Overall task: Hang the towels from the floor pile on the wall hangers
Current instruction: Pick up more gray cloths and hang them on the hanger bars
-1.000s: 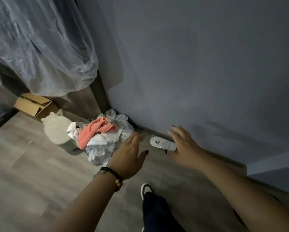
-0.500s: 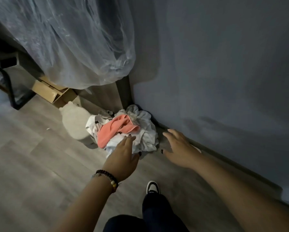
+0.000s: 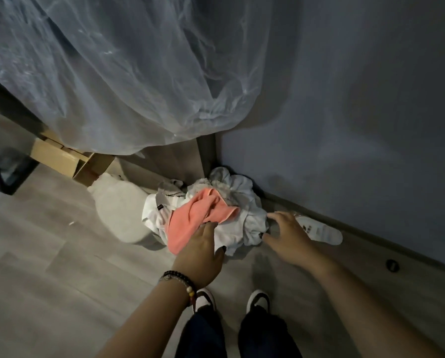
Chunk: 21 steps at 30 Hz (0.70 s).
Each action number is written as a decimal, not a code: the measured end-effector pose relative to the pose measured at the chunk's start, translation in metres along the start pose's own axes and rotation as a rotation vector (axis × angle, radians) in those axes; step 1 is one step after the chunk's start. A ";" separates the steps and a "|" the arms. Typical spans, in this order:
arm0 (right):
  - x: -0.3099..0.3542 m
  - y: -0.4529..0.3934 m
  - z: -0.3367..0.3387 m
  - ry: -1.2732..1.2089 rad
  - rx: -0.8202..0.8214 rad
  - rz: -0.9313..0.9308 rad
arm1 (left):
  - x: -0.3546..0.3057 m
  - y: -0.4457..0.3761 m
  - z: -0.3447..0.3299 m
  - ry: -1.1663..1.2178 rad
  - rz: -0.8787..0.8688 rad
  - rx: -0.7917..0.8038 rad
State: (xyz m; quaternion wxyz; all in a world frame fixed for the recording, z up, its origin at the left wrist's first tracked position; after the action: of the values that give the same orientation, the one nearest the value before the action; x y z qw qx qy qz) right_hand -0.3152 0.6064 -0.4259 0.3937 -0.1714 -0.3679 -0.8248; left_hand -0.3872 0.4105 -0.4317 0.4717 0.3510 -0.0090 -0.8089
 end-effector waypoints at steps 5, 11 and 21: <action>-0.029 -0.057 -0.028 -0.429 -0.266 -0.326 | 0.056 -0.058 -0.027 -0.010 0.062 0.029; -0.061 -0.129 -0.110 -0.512 -0.237 -0.319 | 0.102 -0.134 -0.091 0.022 0.005 -0.041; -0.136 -0.273 -0.232 -0.425 -0.402 -0.047 | 0.194 -0.255 -0.193 0.086 0.015 -0.244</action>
State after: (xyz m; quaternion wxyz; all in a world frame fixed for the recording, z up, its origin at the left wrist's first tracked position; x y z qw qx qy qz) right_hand -0.4395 0.6203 -0.7881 0.2469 -0.4064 -0.2750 -0.8356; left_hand -0.5286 0.4638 -0.7742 0.5168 0.3255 0.1072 -0.7845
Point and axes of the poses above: each hand's wrist, its own y-axis away from the middle knuckle, its own z-axis out of the back of the hand, x = y × z, the point moved 3 cm from there along -y, towards the middle knuckle, and after that the axes turned 6 degrees about -x, right-handed, at the moved point
